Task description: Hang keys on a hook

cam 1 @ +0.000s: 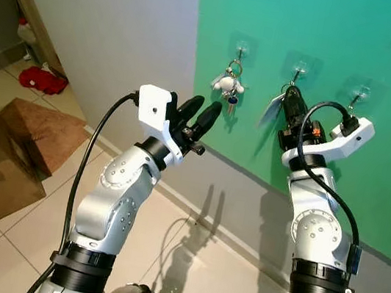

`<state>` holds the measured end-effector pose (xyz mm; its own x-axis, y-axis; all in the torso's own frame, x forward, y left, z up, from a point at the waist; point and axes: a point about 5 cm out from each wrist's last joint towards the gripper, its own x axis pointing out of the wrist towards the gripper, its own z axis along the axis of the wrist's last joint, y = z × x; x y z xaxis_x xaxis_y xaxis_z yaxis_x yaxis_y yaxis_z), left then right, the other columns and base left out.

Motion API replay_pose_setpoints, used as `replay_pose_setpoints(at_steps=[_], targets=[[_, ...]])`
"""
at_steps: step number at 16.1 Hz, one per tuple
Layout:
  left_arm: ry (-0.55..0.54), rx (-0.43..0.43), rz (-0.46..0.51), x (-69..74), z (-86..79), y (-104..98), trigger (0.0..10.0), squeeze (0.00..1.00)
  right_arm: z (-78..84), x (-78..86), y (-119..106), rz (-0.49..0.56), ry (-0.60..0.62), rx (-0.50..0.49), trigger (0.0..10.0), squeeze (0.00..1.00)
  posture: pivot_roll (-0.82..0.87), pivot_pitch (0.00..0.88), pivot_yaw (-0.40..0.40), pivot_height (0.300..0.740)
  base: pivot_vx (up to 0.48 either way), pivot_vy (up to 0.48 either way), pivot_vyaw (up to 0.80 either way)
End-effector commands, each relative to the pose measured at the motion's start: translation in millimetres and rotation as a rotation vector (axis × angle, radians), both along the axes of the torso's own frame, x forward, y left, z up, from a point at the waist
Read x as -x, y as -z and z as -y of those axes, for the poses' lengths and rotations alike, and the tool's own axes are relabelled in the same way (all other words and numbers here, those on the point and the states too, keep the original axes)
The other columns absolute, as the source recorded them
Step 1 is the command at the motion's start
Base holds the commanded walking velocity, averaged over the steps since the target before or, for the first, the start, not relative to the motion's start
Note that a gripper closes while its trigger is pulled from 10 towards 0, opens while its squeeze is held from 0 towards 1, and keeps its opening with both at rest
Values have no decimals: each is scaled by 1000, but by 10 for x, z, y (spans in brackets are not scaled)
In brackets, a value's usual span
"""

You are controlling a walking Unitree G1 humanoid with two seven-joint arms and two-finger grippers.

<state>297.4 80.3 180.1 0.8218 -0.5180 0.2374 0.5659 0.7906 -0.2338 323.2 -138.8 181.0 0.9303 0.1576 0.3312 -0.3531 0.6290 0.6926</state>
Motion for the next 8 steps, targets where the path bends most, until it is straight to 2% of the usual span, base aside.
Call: replay_pose_setpoints(at_steps=[1, 4, 7, 8], targets=[[2, 2, 1, 16, -6, -8, 10000, 0, 25, 39, -31, 27, -2, -15, 10000, 1000, 26, 152, 61, 740, 0, 0, 0], [-2, -5, -11, 6, -5, 30, 10000, 0, 102, 155, 23, 54, -20, -14, 10000, 1000, 19, 149, 63, 740, 0, 0, 0], [-34, -37, -43, -9, -41, 113, 10000, 0, 134, 246, 140, 27, -33, 16, 10000, 1000, 19, 146, 62, 740, 0, 0, 0], [-101, -134, -122, -25, -118, 322, 10000, 0, 187, 343, 380, -59, -19, 122, 10000, 569, 19, 146, 62, 740, 0, 0, 0]])
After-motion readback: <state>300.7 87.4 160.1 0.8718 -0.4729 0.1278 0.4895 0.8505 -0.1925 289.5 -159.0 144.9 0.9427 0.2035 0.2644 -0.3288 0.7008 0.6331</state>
